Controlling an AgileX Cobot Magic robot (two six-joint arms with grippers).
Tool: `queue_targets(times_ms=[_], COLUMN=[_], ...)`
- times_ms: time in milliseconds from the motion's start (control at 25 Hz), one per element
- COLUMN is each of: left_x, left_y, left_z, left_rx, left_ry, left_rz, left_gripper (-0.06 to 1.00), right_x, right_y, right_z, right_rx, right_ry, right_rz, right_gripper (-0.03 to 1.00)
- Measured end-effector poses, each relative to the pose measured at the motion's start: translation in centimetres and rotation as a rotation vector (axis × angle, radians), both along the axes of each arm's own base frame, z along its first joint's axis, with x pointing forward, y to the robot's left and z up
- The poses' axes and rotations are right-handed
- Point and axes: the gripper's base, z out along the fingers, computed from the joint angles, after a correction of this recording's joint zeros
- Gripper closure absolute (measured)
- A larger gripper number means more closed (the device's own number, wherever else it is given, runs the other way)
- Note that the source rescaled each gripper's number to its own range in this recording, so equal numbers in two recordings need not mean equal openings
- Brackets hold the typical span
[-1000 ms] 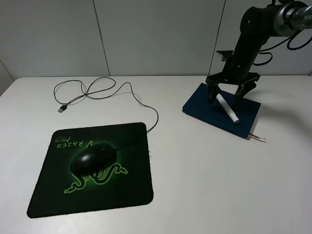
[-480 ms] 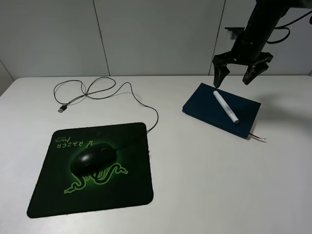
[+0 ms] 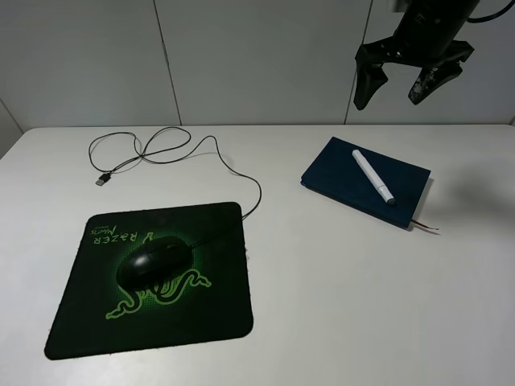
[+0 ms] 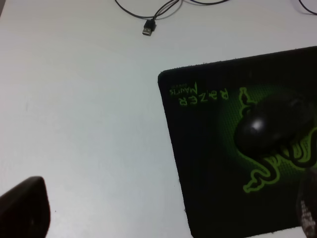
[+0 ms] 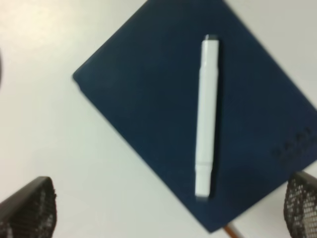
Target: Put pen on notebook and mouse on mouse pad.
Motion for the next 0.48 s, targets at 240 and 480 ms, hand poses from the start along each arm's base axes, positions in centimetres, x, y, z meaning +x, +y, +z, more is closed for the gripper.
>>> queue_targets(times_ms=[240, 480], left_x=[0.0, 0.0], left_y=[0.0, 0.0], left_z=[0.0, 0.0], left_rx=[0.000, 0.000], left_ry=[0.000, 0.000], left_rz=[0.000, 0.000], left_gripper=[-0.06, -0.06], right_x=[-3.9, -8.7], right_y=[0.2, -0.6], right_z=[1.9, 2.8], right_rx=[0.006, 0.010], right_ry=[-0.011, 0.001], right_rz=[0.021, 0.010], right_gripper=[-0.03, -0.03])
